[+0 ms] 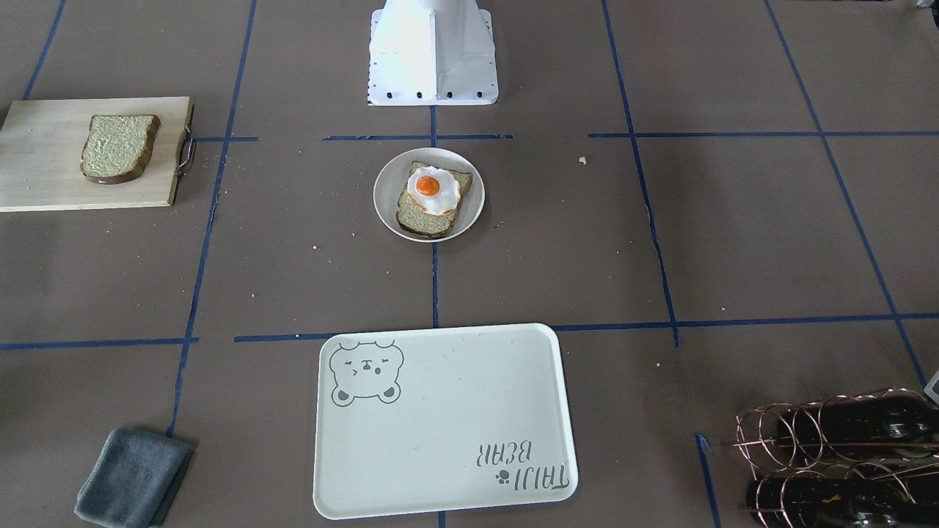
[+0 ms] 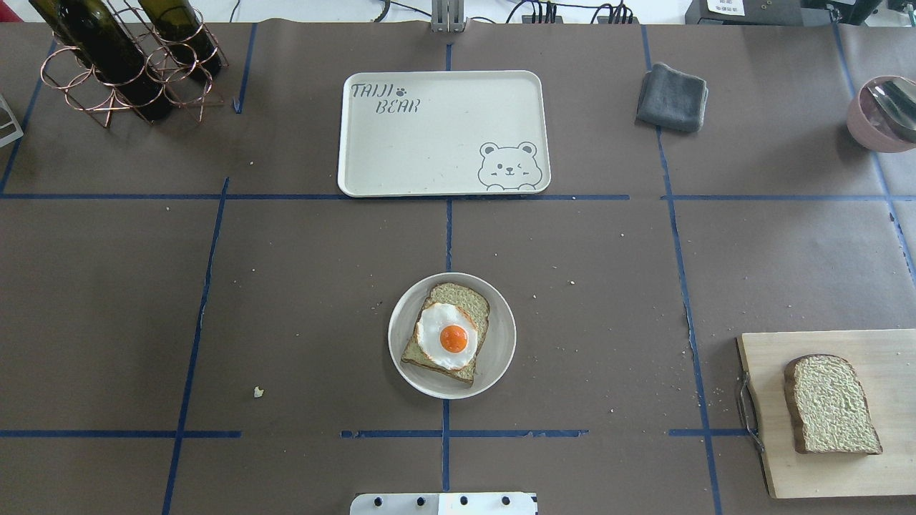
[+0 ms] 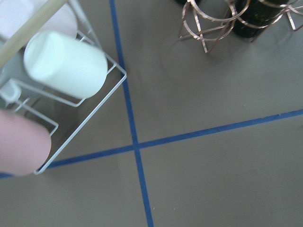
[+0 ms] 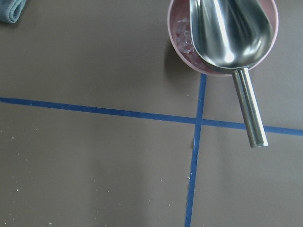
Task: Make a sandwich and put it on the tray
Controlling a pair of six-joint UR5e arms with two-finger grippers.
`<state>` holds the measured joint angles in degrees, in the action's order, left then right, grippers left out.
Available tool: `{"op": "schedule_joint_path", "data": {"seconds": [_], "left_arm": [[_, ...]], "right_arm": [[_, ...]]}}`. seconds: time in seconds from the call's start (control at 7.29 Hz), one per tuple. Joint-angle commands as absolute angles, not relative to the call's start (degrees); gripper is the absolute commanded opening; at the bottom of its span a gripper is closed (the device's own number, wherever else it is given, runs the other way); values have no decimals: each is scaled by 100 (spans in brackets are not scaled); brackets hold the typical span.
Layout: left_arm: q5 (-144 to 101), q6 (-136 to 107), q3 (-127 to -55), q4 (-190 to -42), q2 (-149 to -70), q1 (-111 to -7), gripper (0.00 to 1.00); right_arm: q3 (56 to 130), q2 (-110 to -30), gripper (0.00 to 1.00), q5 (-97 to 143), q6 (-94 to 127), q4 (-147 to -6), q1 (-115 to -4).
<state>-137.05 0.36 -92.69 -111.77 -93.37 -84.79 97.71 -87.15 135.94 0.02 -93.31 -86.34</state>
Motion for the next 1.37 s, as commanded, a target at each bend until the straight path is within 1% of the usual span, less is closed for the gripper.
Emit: {"op": "schedule_joint_path", "data": {"seconds": [0.0, 0.14, 0.27, 0.41, 0.55, 0.69, 0.96, 1.1, 1.24], "left_arm": [[-13667, -428, -9027, -12268, -9778, -7922, 100], [-13693, -457, -9035, -12287, -9965, -7667, 100], [-13719, -683, -9018, -12296, -10115, -7647, 100], [-13728, -1999, -9009, -12305, -10238, -7472, 100], [-13729, -3161, -9174, -12374, -10405, -7192, 100], [-13659, -4078, -9463, -12392, -10415, -6824, 100], [-13571, -5199, -9860, -12401, -10415, -6374, 100], [-13161, -5429, -9992, -12393, -10415, -6024, 100], [-12992, -5858, -10089, -12393, -10424, -5716, 100]], "right_arm": [[9844, -8631, 100, 13806, 418, -9027, -8237], [9852, -8622, 100, 13851, 1205, -8400, -8000], [9853, -8674, 100, 13834, 2396, -7567, -7633], [9853, -8779, 100, 13799, 3444, -6758, -7290], [9887, -9006, 100, 13755, 4150, -6193, -7008], [10036, -9409, 100, 13720, 4470, -5779, -6735], [10640, -10252, 100, 13588, 4745, -5538, -6295], [10905, -10509, 100, 13449, 5059, -5485, -5971], [11029, -10747, 100, 13064, 5767, -5006, -5472]]}}
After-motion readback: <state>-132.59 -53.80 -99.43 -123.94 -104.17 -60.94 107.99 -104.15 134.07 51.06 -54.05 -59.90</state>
